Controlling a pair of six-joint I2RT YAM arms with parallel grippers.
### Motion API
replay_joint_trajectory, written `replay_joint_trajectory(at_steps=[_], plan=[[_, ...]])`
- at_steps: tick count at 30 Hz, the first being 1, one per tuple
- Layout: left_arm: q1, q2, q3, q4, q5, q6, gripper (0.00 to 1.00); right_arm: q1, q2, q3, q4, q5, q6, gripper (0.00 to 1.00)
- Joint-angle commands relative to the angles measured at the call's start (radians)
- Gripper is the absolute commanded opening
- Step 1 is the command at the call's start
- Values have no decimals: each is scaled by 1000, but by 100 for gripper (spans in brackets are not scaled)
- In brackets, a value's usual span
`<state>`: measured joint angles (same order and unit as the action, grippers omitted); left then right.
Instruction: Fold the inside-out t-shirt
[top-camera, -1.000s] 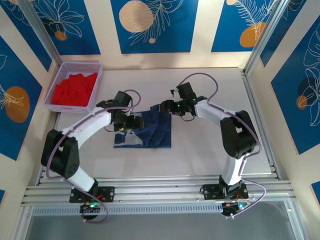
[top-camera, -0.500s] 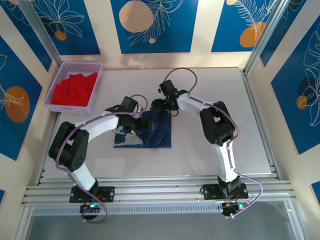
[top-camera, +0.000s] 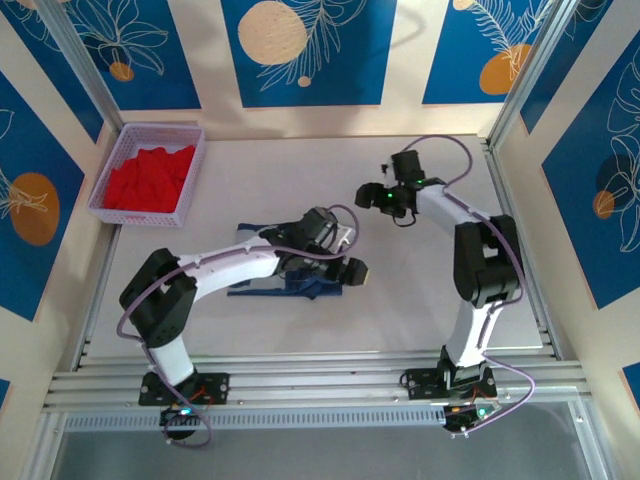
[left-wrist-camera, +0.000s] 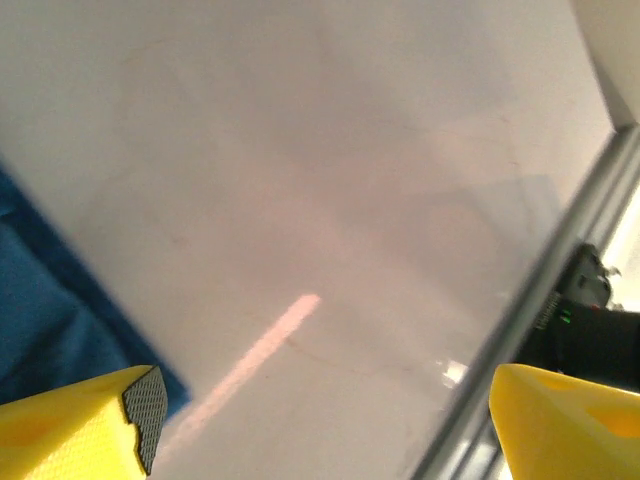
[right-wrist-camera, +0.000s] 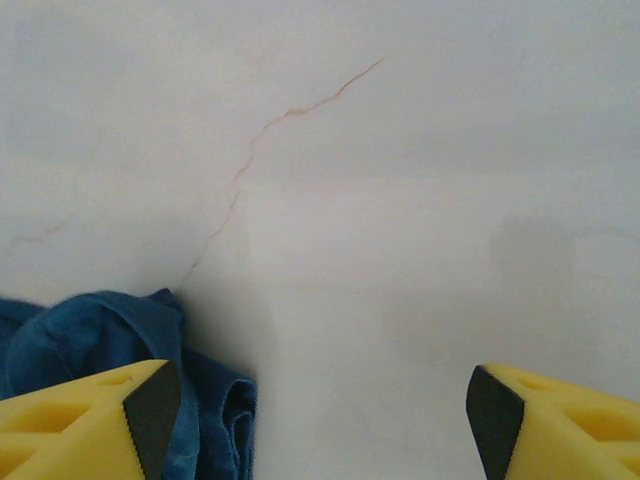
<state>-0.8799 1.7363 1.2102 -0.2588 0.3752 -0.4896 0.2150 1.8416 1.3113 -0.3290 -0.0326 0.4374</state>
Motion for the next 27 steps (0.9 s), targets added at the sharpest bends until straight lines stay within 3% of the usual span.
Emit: replay_joint_trajectory(at_steps=[1, 7, 14, 17, 22, 27], plan=[[0, -41, 25, -77, 5, 92, 86, 35, -53, -56, 26, -76, 29, 78], [48, -222, -81, -133, -58, 165, 87, 105, -90, -98, 72, -97, 39, 76], [255, -374, -245, -125, -123, 8, 87, 244, -11, -29, 56, 7, 25, 72], [291, -390, -283, -124, -148, -27, 86, 285, 49, 18, 29, 61, 6, 69], [301, -415, -318, -126, -159, -40, 87, 337, 147, 109, -10, 148, -33, 55], [290, -406, -341, -106, -103, -26, 86, 315, 166, 163, -80, 289, -61, 26]])
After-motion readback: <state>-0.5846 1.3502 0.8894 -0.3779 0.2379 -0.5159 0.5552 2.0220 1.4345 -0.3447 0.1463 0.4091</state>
